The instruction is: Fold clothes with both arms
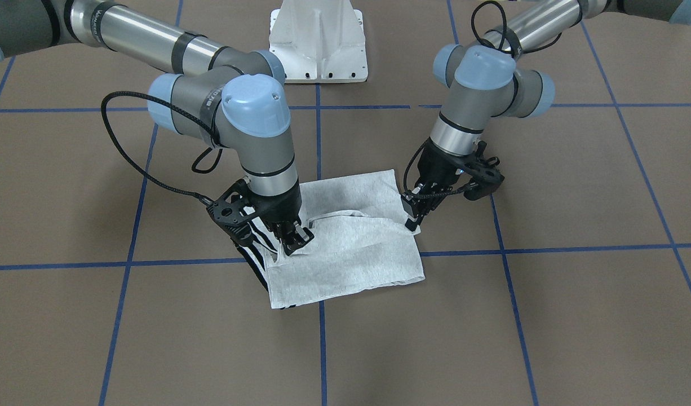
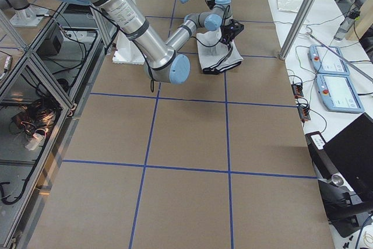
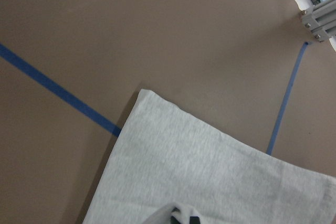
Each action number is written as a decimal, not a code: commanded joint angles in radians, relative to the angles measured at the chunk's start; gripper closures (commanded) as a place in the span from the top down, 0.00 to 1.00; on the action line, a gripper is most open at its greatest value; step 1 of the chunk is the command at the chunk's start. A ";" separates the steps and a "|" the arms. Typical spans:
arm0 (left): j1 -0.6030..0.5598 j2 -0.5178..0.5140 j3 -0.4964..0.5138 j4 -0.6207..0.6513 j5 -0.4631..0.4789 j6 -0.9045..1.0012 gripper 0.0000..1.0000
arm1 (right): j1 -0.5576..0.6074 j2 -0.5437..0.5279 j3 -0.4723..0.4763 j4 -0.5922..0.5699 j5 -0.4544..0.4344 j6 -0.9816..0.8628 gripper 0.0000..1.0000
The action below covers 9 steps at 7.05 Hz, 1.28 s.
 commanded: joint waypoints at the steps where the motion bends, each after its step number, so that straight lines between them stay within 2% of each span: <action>1: -0.083 -0.069 0.237 -0.150 0.000 0.090 0.50 | 0.050 0.049 -0.185 0.144 0.026 -0.152 0.99; 2: -0.103 -0.093 0.297 -0.180 0.000 0.098 0.66 | 0.122 0.064 -0.220 0.146 0.091 -0.308 1.00; 4: -0.114 -0.095 0.299 -0.183 -0.002 0.097 0.67 | 0.225 0.059 -0.260 0.146 0.164 -0.496 1.00; 6: -0.178 -0.075 0.295 -0.215 -0.127 0.267 0.67 | 0.274 -0.002 -0.275 0.146 0.198 -0.672 1.00; 7: -0.212 -0.031 0.268 -0.217 -0.217 0.410 0.67 | 0.321 -0.048 -0.265 0.145 0.274 -0.767 1.00; 8: -0.276 0.044 0.194 -0.206 -0.344 0.606 0.67 | 0.378 -0.136 -0.215 0.134 0.346 -0.914 1.00; 9: -0.329 0.130 0.137 -0.202 -0.399 0.808 0.68 | 0.435 -0.263 -0.137 0.131 0.397 -1.052 1.00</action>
